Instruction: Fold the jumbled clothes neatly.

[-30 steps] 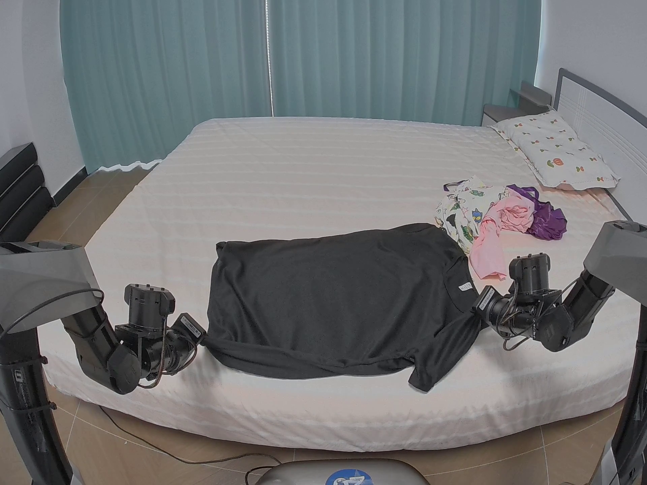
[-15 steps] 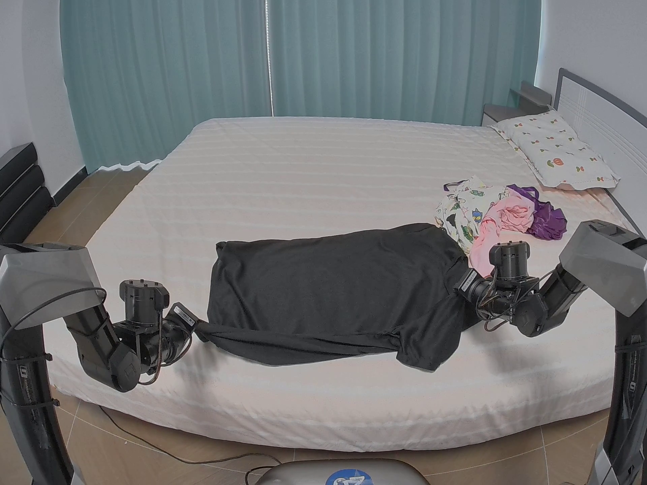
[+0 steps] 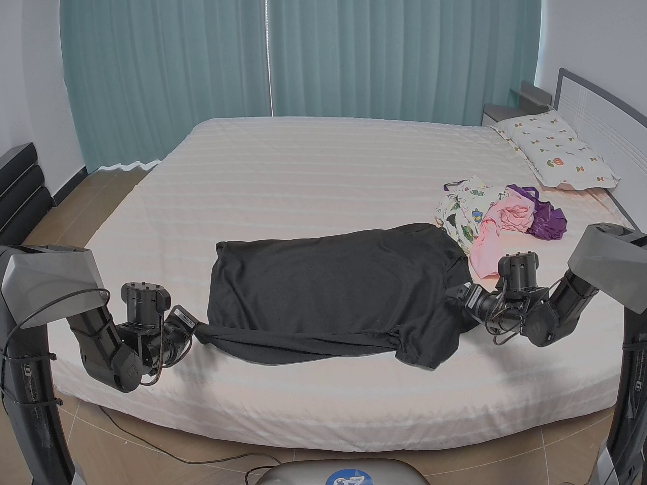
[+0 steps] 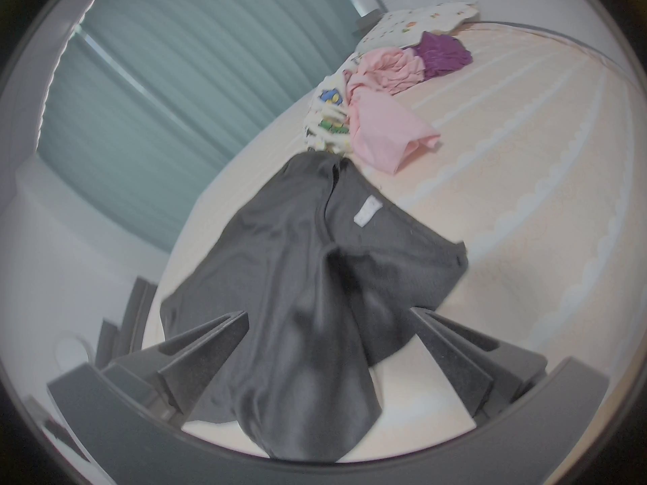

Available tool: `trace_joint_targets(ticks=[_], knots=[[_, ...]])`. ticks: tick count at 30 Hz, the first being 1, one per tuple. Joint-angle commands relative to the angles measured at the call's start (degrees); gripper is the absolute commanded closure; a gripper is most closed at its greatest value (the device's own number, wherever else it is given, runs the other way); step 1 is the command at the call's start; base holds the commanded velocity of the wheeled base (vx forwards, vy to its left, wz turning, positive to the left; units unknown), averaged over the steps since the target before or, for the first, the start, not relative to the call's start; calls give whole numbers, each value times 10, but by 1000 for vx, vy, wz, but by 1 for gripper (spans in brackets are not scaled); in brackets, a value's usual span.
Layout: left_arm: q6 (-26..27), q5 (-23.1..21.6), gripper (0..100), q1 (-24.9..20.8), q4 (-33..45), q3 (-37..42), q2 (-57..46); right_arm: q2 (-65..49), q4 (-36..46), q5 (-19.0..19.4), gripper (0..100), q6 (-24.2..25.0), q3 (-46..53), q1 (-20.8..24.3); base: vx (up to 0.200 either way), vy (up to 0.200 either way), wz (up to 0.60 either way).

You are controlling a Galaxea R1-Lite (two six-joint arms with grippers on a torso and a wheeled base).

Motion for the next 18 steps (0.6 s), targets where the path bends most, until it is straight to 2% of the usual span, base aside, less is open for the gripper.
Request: trace_joint_targets(ticks=[1, 5, 18], knots=[[-1, 0, 100, 0, 1, 0, 2, -27, -20, 35, 0, -51, 77, -4, 0, 0, 0], [-1, -1, 100, 0, 1, 1, 1, -19, -55, 69, 0, -80, 102, 12, 0, 0, 0], [-1, -2, 100, 0, 1, 1, 0, 22, -58, 68, 0, -103, 77, 28, 0, 0, 0]])
